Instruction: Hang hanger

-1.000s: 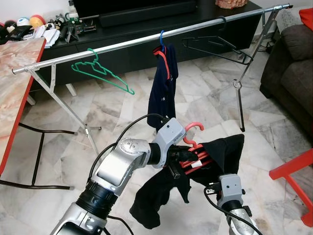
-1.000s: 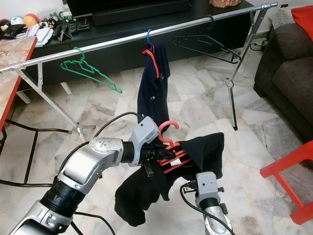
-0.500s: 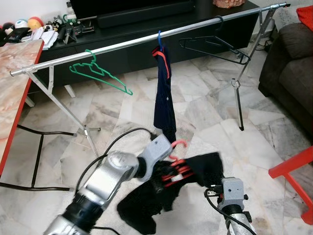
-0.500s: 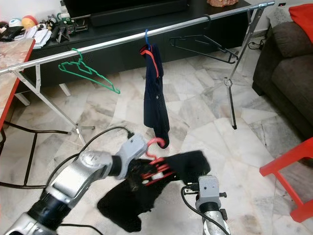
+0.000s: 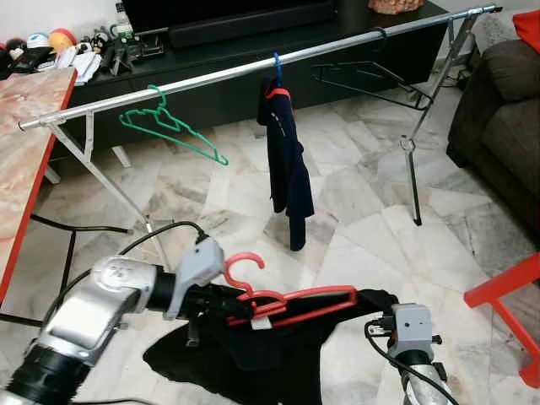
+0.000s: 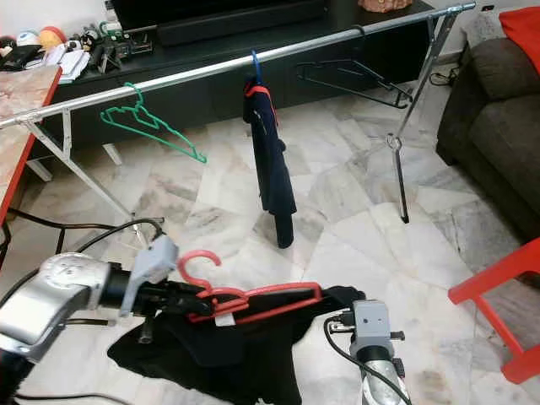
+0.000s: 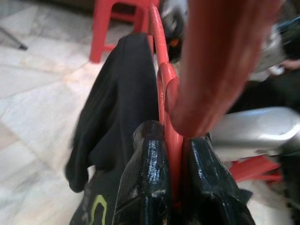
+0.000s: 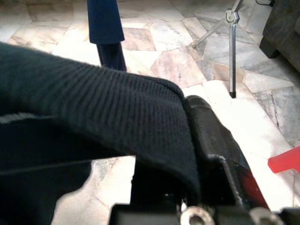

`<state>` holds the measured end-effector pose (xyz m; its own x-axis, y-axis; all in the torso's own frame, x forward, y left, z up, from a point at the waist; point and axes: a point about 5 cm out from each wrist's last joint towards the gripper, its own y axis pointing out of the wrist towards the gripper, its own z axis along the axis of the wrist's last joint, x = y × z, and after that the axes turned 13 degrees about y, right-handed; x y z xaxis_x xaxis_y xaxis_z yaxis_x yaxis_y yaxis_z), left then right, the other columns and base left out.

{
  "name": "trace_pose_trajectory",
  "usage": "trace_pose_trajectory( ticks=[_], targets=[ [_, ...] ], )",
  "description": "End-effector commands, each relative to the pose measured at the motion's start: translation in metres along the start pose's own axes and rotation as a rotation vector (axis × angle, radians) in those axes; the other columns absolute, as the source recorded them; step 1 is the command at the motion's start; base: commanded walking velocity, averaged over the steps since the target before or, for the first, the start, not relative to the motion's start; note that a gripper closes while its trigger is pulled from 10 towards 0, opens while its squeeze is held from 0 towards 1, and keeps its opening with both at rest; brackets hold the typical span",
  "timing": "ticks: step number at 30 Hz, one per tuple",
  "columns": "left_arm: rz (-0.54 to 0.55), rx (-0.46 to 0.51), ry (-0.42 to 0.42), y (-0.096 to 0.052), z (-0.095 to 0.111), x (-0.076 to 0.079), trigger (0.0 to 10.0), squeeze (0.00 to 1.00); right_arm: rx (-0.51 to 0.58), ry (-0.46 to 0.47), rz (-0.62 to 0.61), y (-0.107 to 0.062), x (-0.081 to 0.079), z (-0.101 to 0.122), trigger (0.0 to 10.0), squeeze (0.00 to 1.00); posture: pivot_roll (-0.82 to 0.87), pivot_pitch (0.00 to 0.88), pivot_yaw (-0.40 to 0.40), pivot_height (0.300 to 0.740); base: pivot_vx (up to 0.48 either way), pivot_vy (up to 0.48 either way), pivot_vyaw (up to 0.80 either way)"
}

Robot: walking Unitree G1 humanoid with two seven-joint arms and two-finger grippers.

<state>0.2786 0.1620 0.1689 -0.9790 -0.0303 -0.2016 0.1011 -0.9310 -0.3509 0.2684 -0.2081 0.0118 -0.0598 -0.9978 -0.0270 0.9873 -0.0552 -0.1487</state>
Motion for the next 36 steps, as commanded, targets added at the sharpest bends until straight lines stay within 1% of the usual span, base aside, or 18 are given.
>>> trace_pose_trajectory(
  ticks=[1,3,8,9,10,11,13,14,15,17,22,23,26,28,30,31,35,36],
  targets=[
    [-0.002,0.013,0.005,-0.011,0.002,0.001,10.0,0.0,-0.014,0.028,-0.058,-0.003,0.012,-0.003,0.0,0.0,-0.06,0.197,0.098,0.74,0.0,0.0,0.0],
    [0.0,0.097,-0.004,-0.006,0.006,0.0,10.0,0.0,-0.014,0.039,-0.049,-0.003,0.011,-0.003,0.0,0.0,-0.06,0.199,0.099,0.74,0.0,0.0,0.0],
    [0.074,0.151,0.009,0.011,0.01,-0.006,10.0,0.0,-0.01,0.058,-0.028,-0.003,0.006,-0.004,0.0,0.0,-0.06,0.204,0.098,0.74,0.0,0.0,0.0],
    [0.12,0.213,-0.025,0.024,0.015,-0.01,10.0,0.0,-0.017,0.069,-0.008,-0.004,0.001,-0.006,0.0,0.0,-0.06,0.202,0.098,0.74,0.0,0.0,0.0],
    [0.12,0.213,-0.025,0.024,0.015,-0.01,10.0,0.0,-0.017,0.069,-0.008,-0.004,0.001,-0.006,0.0,0.0,-0.06,0.202,0.098,0.74,0.0,0.0,0.0],
    [0.174,0.325,-0.076,0.04,0.025,-0.013,10.0,0.0,-0.027,0.086,0.026,-0.006,-0.005,-0.009,0.0,0.0,-0.06,0.206,0.101,0.74,0.0,0.0,0.0],
    [0.197,0.358,-0.089,0.046,0.028,-0.015,10.0,0.0,-0.029,0.093,0.039,-0.006,-0.007,-0.01,0.0,0.0,-0.06,0.204,0.101,0.74,0.0,0.0,0.0],
    [0.237,0.412,-0.131,0.059,0.034,-0.016,10.0,0.0,-0.034,0.107,0.059,-0.006,-0.012,-0.011,0.0,0.0,-0.07,0.205,0.102,0.74,0.0,0.0,0.0],
    [0.243,0.434,-0.15,0.063,0.036,-0.016,10.0,0.0,-0.036,0.113,0.068,-0.006,-0.014,-0.011,0.0,0.0,-0.07,0.207,0.103,0.74,0.0,0.0,0.0],
    [0.242,0.535,-0.228,0.085,0.049,-0.011,10.0,0.0,-0.046,0.124,0.137,-0.007,-0.025,-0.013,0.0,0.0,-0.07,0.207,0.104,0.74,0.0,0.0,0.0],
    [0.225,0.659,-0.293,0.107,0.07,-0.004,10.0,0.0,-0.053,0.15,0.188,-0.006,-0.034,-0.013,0.0,0.0,-0.07,0.208,0.108,0.74,0.0,0.0,0.0],
    [0.236,0.733,-0.344,0.117,0.082,-0.003,10.0,0.0,-0.056,0.165,0.215,-0.006,-0.038,-0.013,0.0,0.0,-0.07,0.208,0.111,0.74,0.0,0.0,0.0],
    [0.308,0.798,-0.376,0.123,0.092,-0.007,10.0,0.0,-0.061,0.184,0.248,-0.006,-0.041,-0.013,0.0,0.0,-0.07,0.209,0.112,0.74,0.0,0.0,0.0],
    [0.392,0.781,-0.365,0.127,0.094,-0.012,10.0,0.0,-0.072,0.194,0.271,-0.006,-0.044,-0.014,0.0,0.0,-0.07,0.208,0.114,0.74,0.0,0.0,0.0],
    [0.449,0.701,-0.273,0.128,0.093,-0.015,10.0,0.0,-0.076,0.196,0.277,-0.007,-0.045,-0.015,0.0,0.0,-0.07,0.208,0.114,0.74,0.0,0.0,0.0],
    [0.544,0.568,-0.19,0.126,0.084,-0.024,10.0,0.0,-0.076,0.189,0.261,-0.007,-0.045,-0.015,0.0,0.0,-0.07,0.207,0.114,0.74,0.0,0.0,0.0],
    [0.694,0.474,-0.222,0.111,0.068,-0.038,10.0,0.0,-0.066,0.185,0.212,-0.008,-0.041,-0.016,0.0,0.0,-0.06,0.208,0.115,0.74,0.0,0.0,0.0],
    [0.801,0.401,-0.223,0.096,0.051,-0.046,10.0,0.0,-0.049,0.194,0.154,-0.007,-0.037,-0.015,0.0,0.0,-0.06,0.208,0.115,0.74,0.0,0.0,0.0]
  ],
)
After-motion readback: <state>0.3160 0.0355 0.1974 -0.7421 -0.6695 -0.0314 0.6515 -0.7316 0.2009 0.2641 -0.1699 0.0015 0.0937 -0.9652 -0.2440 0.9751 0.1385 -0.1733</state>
